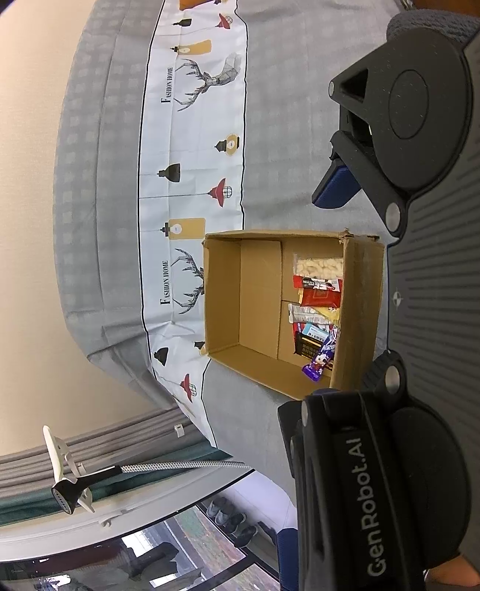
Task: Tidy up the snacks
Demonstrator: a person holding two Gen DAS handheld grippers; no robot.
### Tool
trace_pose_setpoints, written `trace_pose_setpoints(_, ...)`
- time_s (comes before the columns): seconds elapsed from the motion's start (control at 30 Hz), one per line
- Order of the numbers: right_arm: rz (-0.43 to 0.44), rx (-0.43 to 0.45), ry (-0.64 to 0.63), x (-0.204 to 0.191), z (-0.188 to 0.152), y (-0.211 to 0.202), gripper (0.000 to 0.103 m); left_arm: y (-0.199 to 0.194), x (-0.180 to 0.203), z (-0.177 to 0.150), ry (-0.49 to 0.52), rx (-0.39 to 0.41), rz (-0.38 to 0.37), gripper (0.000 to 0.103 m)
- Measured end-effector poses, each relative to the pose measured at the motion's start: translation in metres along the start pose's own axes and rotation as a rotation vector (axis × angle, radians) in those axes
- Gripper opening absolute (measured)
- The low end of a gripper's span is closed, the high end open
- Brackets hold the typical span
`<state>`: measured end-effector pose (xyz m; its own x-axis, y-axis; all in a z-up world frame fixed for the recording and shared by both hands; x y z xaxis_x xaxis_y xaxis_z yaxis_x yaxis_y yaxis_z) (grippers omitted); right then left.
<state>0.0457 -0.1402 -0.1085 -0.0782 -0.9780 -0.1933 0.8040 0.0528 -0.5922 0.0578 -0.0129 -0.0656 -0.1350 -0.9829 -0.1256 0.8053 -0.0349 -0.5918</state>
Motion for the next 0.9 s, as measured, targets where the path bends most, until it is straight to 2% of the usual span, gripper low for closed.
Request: trace_pose_setpoints(0.9, 0.001, 0.011, -0.004, -0.0046, 0.0004, -0.0068, 0.102, -0.0065, 0.0005, 0.0017, 0.005, 0.013, 0.004, 0.103)
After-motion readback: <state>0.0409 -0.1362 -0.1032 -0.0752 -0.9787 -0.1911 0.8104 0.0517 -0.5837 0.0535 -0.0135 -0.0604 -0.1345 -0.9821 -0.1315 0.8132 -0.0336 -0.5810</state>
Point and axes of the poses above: each gripper's, at about its wrist camera, not at the fingertips, and y roughly the way its jaws point, x to its right, z to its top, the point moved 2 cm from there along y, roughly the way its jaws point, and after that the axes turned 5 degrees about x, right-handed, at the moved point
